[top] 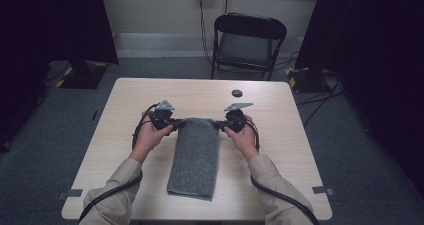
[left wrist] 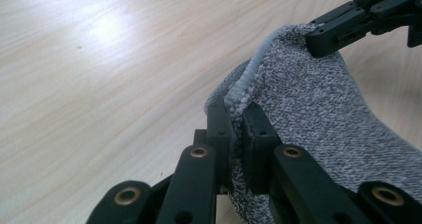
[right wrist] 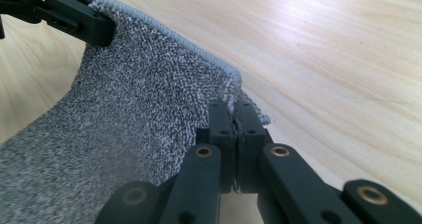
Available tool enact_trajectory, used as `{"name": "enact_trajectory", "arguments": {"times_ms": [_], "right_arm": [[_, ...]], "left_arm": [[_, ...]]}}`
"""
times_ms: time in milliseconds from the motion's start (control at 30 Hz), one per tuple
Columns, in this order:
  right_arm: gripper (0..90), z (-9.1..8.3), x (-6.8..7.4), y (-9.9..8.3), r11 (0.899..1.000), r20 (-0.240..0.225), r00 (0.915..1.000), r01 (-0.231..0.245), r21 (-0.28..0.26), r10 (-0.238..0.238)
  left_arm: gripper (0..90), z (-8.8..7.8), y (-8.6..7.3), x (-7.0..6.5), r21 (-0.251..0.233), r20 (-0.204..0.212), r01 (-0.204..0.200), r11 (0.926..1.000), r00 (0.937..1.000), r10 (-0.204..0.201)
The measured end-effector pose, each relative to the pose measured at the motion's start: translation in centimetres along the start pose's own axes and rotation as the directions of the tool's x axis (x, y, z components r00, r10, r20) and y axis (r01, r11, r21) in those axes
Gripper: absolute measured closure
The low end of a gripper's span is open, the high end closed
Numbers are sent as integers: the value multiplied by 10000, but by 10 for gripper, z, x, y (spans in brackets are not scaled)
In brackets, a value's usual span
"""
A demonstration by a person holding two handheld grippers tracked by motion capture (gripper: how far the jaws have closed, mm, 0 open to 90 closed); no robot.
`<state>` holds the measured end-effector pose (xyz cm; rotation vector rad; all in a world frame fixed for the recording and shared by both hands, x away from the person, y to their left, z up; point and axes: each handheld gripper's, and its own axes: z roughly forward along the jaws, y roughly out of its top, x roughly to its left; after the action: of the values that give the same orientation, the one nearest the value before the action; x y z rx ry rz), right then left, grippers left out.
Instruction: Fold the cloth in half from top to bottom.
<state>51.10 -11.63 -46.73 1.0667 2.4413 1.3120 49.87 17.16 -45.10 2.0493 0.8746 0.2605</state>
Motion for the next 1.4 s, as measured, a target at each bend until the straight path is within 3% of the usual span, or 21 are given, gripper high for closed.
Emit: {"name": "enact_trajectory", "arguments": {"times_ms": [233, 367, 867, 1400], "right_arm": [[889, -13, -3, 13, 9992, 69, 9997, 225, -339, -223], [889, -19, 0, 16, 9982, 67, 9991, 431, -416, -429], [888, -42, 26, -2, 9928, -338, 9942, 999, -657, -1023], [886, -46, 36, -13, 9909, -433, 9919, 1161, -684, -1192]], "left_arm": [[840, -8, 18, -1, -380, -9, 20, 9993, 10000, -20], [840, -14, 20, -4, -407, 82, -244, 9989, 9997, 247], [839, -34, 7, -26, -236, 269, -726, 9971, 9970, 732], [838, -36, -9, -32, 22, 421, -722, 9974, 9965, 720]]}}
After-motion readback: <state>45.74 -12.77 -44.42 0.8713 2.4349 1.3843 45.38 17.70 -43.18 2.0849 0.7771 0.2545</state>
